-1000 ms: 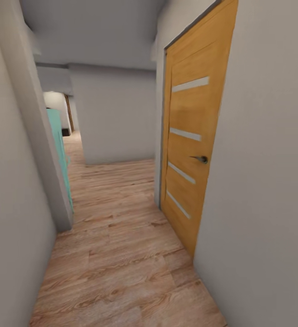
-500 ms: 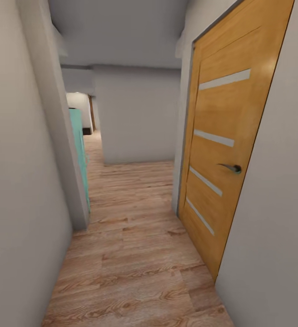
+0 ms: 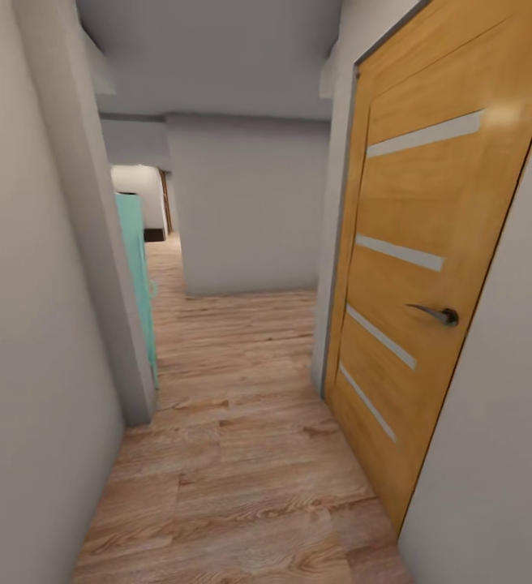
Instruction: Move the two storage containers from the living room to the garage. In the garage, place one container on the floor and stack the other container on top of it (either order is fine).
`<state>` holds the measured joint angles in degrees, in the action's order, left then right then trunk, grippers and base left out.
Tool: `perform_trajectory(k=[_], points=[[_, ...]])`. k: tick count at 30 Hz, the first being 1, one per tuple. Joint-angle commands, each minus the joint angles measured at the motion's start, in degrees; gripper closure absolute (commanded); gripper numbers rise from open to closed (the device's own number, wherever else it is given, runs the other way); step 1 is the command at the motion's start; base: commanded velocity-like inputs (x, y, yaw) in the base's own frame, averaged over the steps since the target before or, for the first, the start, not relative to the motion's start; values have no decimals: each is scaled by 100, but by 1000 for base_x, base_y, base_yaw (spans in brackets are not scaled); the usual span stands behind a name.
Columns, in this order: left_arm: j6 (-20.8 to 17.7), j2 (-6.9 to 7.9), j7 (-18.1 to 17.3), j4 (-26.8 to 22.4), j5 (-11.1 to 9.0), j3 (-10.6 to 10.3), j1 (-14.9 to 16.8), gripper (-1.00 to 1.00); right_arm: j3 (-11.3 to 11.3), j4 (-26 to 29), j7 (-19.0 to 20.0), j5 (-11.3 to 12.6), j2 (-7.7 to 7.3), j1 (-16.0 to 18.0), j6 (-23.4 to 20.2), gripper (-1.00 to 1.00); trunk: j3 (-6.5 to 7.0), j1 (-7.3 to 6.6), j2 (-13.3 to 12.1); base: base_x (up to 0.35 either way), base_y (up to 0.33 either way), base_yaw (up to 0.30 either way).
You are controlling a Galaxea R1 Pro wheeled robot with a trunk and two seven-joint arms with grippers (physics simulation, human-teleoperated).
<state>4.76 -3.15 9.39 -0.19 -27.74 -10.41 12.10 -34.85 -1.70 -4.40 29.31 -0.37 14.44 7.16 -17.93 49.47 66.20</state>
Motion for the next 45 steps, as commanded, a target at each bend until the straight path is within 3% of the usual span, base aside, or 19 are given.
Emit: perform_trajectory(k=[1, 24, 38, 45], points=[[16, -2, 19, 2, -47, -49, 3, -100, -48, -15, 5, 44, 3, 6, 25, -100, -7, 4, 4, 322, 0, 1], [16, -2, 19, 2, -47, -49, 4, -100, -56, -15, 5, 39, 18, 6, 21, -100, -7, 4, 4, 322, 0, 3], [16, -2, 19, 2, -47, -49, 4, -100, -52, -15, 2, 39, -5, 6, 22, -100, -7, 4, 4, 322, 0, 231], [16, -2, 19, 2, -47, -49, 3, -100, -57, -15, 7, 39, -7, 6, 22, -100, -7, 4, 4, 322, 0, 55]])
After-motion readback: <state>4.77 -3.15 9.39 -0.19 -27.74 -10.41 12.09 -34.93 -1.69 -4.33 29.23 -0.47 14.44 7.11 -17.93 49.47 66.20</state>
